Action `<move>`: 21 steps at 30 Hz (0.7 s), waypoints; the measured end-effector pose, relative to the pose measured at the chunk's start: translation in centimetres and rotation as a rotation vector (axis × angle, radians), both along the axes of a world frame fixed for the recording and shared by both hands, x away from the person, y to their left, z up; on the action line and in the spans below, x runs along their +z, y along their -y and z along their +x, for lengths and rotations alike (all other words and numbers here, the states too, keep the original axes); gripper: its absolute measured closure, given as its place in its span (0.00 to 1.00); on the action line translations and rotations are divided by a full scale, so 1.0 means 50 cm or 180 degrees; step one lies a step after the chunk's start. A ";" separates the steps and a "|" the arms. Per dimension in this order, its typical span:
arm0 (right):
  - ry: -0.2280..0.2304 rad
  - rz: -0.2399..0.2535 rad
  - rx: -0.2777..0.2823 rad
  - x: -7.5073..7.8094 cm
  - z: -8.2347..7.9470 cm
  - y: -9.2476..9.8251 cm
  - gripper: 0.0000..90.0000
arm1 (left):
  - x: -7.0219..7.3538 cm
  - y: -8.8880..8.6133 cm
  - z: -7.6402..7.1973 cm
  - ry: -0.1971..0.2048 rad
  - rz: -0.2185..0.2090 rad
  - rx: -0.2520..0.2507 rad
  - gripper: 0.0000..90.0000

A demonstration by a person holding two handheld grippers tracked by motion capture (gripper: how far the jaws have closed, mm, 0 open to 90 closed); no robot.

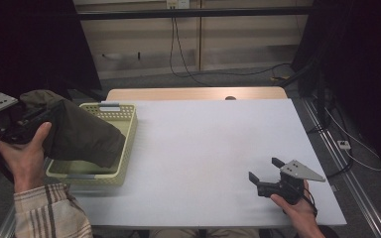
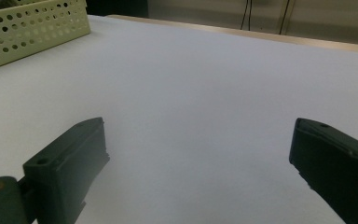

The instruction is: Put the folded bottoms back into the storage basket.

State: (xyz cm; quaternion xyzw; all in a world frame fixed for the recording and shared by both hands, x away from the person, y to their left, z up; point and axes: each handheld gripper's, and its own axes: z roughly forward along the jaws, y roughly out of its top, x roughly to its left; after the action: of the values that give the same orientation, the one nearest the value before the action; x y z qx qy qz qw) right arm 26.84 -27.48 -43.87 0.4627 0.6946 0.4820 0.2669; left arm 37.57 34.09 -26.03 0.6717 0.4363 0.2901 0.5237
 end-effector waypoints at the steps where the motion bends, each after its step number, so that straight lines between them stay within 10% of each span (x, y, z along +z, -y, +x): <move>1: 0.0000 0.0000 0.0000 0.000 0.000 0.000 0.04 | 0.000 0.000 0.000 0.0000 0.0000 0.0000 0.97; 21: -0.0008 0.0007 0.0009 0.000 0.000 -0.001 0.04 | -0.065 -0.022 0.062 -0.0373 -0.0007 0.0017 0.96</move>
State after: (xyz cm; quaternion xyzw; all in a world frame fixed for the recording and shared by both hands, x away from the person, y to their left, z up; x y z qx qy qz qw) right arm 26.86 -27.42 -43.88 0.4626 0.6950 0.4825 0.2649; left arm 40.65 35.18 -29.29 0.6858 0.4683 0.2512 0.4972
